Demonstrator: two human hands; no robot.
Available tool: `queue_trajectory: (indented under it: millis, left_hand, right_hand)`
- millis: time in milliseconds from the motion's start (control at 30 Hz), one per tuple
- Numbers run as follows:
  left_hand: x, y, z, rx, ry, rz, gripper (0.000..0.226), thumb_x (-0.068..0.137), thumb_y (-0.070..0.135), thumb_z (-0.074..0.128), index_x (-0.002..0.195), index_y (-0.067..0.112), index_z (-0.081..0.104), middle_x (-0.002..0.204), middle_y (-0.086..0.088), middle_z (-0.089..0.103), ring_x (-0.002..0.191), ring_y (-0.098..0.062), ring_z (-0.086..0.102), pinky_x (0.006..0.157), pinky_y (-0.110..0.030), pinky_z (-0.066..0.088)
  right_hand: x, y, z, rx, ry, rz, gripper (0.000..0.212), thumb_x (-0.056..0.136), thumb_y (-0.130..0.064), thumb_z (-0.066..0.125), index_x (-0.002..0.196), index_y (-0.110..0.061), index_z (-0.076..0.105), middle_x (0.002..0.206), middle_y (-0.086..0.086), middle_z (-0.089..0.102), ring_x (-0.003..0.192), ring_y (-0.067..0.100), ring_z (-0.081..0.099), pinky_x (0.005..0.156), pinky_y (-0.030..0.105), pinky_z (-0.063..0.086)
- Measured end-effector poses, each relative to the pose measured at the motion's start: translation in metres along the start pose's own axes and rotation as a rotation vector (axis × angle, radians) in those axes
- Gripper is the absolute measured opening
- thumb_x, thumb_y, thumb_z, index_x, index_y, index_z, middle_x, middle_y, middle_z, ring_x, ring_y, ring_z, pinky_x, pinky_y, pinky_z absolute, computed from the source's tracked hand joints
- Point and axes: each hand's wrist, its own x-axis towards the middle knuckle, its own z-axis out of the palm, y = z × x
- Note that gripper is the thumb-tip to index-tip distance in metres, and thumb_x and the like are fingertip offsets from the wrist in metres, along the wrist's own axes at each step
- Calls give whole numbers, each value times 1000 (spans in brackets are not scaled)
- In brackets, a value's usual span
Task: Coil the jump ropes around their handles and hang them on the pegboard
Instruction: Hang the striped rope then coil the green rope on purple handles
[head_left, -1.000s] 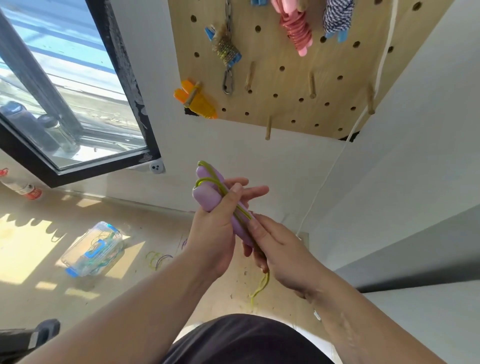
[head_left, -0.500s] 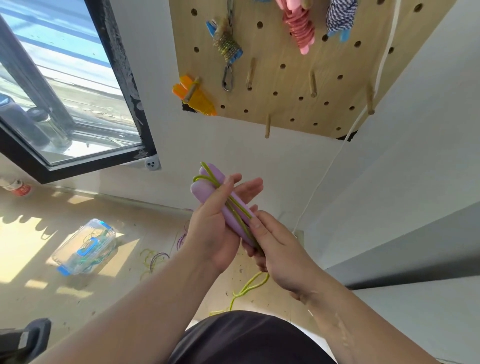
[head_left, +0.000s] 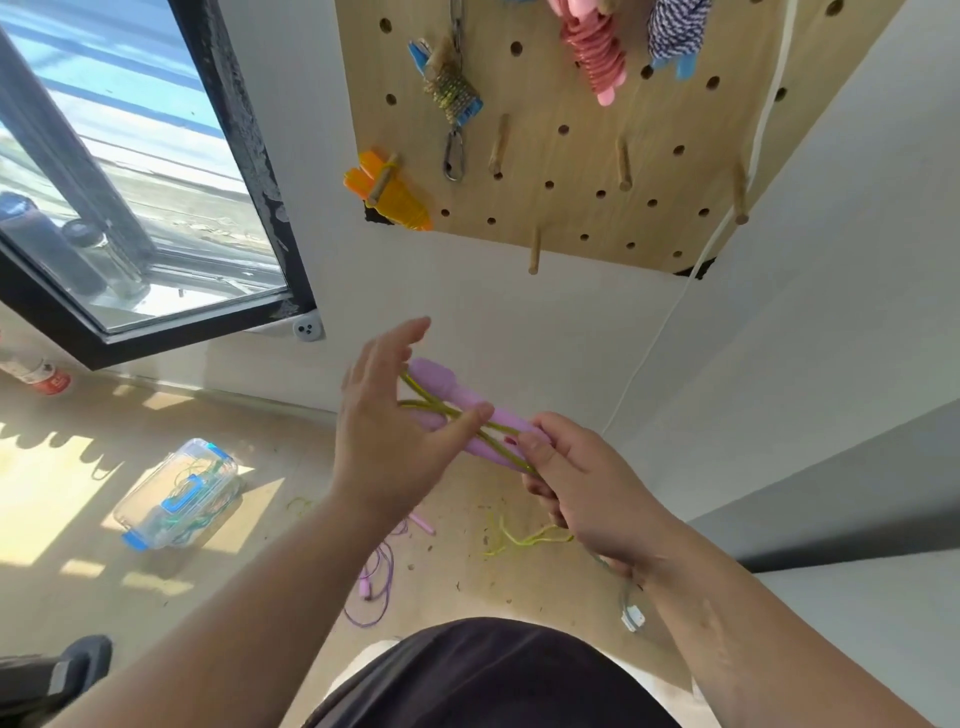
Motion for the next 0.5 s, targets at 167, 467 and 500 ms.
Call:
queue_trajectory:
  millis: [167,467,500]
  left_hand:
    - [12,11,-11,756,-634,551,75,85,75,49,140,24,55,132,5,62,120,-21,57,109,-46,40]
    - [12,22,18,932,-832,407,19,93,31,50,97,27,31,89,5,51,91,-24,59,69,-34,31]
    - [10,22,19,903,-843,371,20,93,29,50,97,26,31,86,6,47,91,-25,60,68,-34,30]
  right_hand:
    - [0,-5,-12,-242,-52,-21,23,107,-37,46,97,-22,60,67,-10,52,53,1,45,57,23,36]
    - [-9,-3,-21,-212,-23,-54,24,105,-38,47,123,-29,60,89,-26,68,77,-7,56,77,24,45]
    - [-10,0,-23,-185,-16,-52,31,103,-40,49,132,-32,55,93,-33,68,82,-11,57,81,20,42]
